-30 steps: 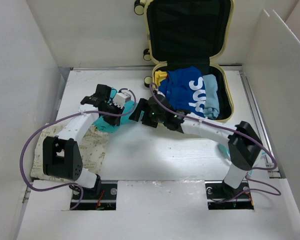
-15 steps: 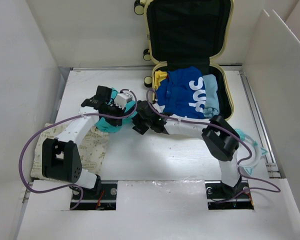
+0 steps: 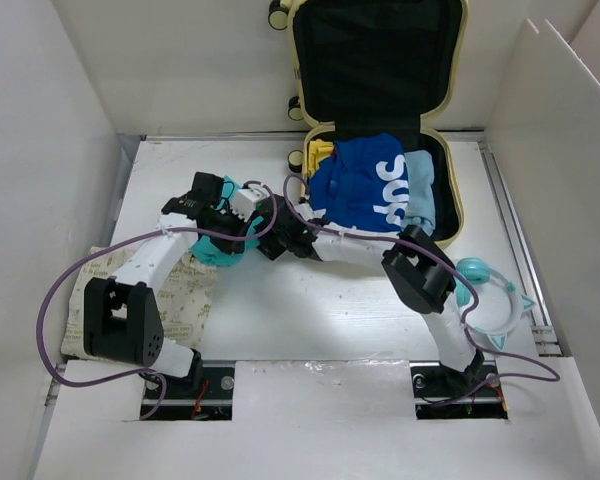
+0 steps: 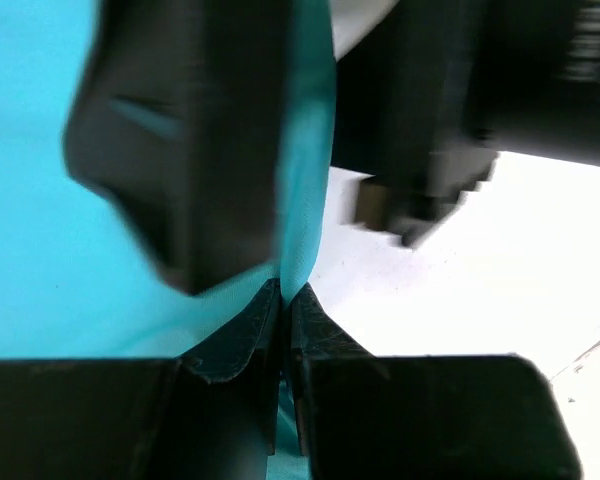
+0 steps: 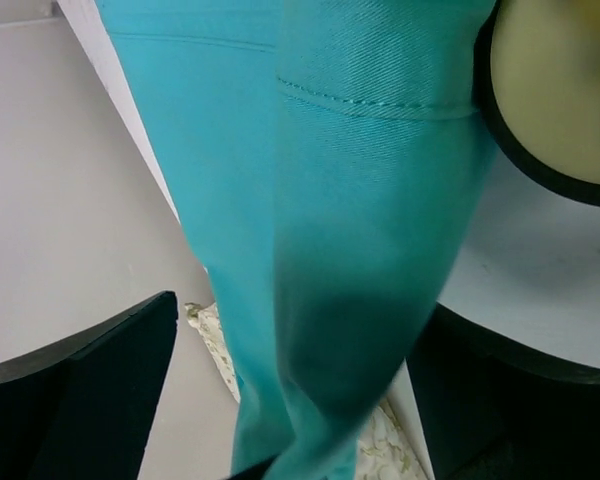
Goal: Pack the luggage
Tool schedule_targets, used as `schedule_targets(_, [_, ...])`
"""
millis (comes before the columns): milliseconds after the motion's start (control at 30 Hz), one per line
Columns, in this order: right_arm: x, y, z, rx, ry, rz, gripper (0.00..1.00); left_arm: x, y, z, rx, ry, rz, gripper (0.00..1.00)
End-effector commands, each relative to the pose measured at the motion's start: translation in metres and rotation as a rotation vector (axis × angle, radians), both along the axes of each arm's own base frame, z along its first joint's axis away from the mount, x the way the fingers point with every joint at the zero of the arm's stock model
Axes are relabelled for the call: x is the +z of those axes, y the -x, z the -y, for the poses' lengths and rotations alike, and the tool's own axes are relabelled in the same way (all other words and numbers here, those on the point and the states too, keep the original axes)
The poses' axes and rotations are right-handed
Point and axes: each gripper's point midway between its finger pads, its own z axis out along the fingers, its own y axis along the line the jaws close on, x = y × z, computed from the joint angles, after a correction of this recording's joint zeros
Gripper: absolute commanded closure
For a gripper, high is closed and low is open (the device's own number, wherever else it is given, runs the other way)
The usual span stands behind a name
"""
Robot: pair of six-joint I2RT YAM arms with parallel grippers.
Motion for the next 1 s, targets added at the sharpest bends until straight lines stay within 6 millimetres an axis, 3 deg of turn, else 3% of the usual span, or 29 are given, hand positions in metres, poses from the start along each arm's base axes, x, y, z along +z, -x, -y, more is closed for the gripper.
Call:
schedule_targets(0, [-0.016, -0.001, -0.023, 0.068, -0.039, -0.051, 0.06, 0.013, 0.006, 0.009, -0.065, 0.042, 0.011, 1.00])
schedule_targets(67, [-0.022, 0.001, -0.024, 0.076, -0.034, -0.063, 0.10, 0.019, 0.001, 0.009, -0.061, 0.038, 0.032, 1.00])
schedule_targets(200, [-0.031, -0.002, -0.021, 0.067, -0.007, -0.052, 0.36, 0.021, 0.000, 0.008, -0.077, 0.030, 0.031, 1.00])
schedule_targets(233, [-0.025, -0.002, -0.021, 0.073, -0.009, -0.041, 0.52, 0.025, -0.002, 0.009, -0.077, 0.032, 0.042, 1.00])
schedule_targets(300, [-0.019, -0.003, -0.022, 0.073, -0.017, -0.035, 0.73, 0.025, -0.003, 0.009, -0.092, 0.024, 0.040, 0.98])
schedule_targets(333, [-0.030, 0.001, -0.017, 0.073, 0.003, -0.051, 0.94, 0.029, -0.003, 0.010, -0.097, 0.033, 0.043, 0.90])
schedule_targets(367, [-0.021, 0.002, -0.015, 0.073, -0.006, -0.043, 1.00, 0.029, -0.003, 0.010, -0.097, 0.033, 0.043, 0.79])
schedule_targets(400, [-0.022, 0.003, -0.015, 0.078, -0.001, -0.039, 1.00, 0.033, -0.005, 0.011, -0.097, 0.034, 0.047, 0.67])
schedule_targets(433, [-0.020, 0.004, -0.013, 0.085, 0.006, -0.033, 1.00, 0.037, -0.007, 0.011, -0.097, 0.034, 0.049, 0.45])
schedule_targets(467, [-0.021, 0.005, -0.012, 0.101, 0.023, -0.019, 1.00, 0.041, -0.008, 0.011, -0.105, 0.032, 0.059, 0.30])
schedule_targets(533, [-0.006, 0.000, -0.019, 0.102, -0.004, 0.004, 1.00, 0.057, -0.013, 0.011, -0.127, 0.027, 0.092, 0.22])
schedule_targets(600, [0.016, -0.007, -0.027, 0.143, 0.001, 0.078, 1.00, 0.073, -0.020, 0.008, -0.123, 0.040, 0.122, 0.19])
schedule_targets(700, [0.049, -0.016, -0.036, 0.259, 0.076, 0.263, 1.00, 0.110, -0.034, 0.004, -0.105, 0.098, 0.207, 0.17])
schedule_targets(800, [0.071, -0.017, -0.043, 0.343, 0.112, 0.370, 1.00, 0.140, -0.042, 0.004, -0.076, 0.148, 0.263, 0.17])
schedule_targets(900, [0.077, -0.009, -0.048, 0.457, 0.144, 0.441, 1.00, 0.163, -0.046, 0.003, -0.054, 0.226, 0.301, 0.17])
schedule_targets(967, [0.082, -0.005, -0.048, 0.506, 0.165, 0.483, 1.00, 0.166, -0.050, -0.001, -0.023, 0.251, 0.303, 0.17])
